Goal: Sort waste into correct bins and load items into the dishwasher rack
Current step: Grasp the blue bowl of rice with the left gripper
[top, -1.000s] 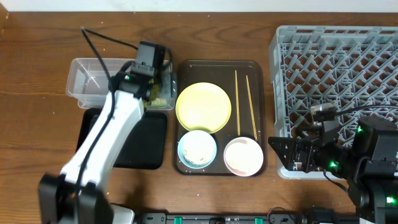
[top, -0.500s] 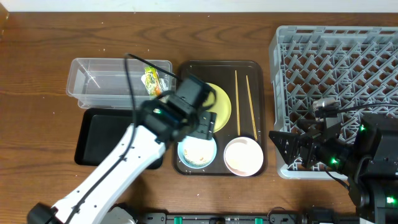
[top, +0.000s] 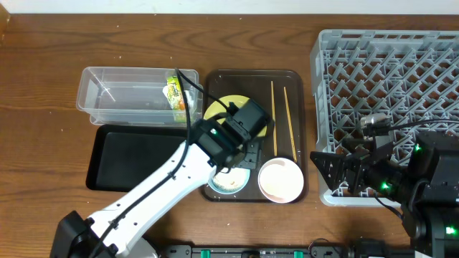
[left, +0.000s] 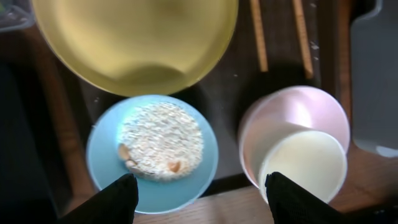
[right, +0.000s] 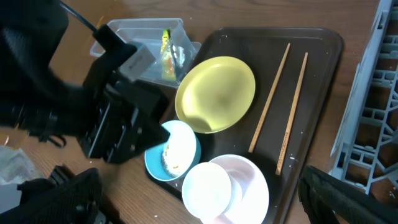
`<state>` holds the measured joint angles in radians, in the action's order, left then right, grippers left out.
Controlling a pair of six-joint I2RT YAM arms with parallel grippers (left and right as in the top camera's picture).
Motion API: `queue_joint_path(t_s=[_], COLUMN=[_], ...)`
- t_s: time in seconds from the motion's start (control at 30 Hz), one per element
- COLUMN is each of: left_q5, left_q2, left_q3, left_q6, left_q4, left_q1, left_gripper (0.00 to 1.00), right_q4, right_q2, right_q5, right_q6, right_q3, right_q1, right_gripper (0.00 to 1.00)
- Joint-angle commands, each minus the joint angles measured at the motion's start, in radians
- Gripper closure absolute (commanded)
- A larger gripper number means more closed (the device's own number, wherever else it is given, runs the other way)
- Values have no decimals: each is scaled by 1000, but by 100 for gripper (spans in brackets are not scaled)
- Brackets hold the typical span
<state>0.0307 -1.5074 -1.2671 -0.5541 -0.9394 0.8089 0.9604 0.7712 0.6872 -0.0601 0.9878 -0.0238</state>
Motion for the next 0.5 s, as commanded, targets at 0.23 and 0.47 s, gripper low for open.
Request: queue_joint_path(t_s=[0.23,0.47], left_q5=[-211,-192], left_q2=[-9,-63], left_q3=[60,189], left_q6=[-182,-180], left_q4=[-26,203], left_q1=[119,95], left_gripper=[31,31], right_q4=[17,19], right_q2=[-2,-2], right_q5=[-5,-5], right_q6=[12,12], right_q3=[17,17], right_q1=[-8,-8], right_gripper=[1,1])
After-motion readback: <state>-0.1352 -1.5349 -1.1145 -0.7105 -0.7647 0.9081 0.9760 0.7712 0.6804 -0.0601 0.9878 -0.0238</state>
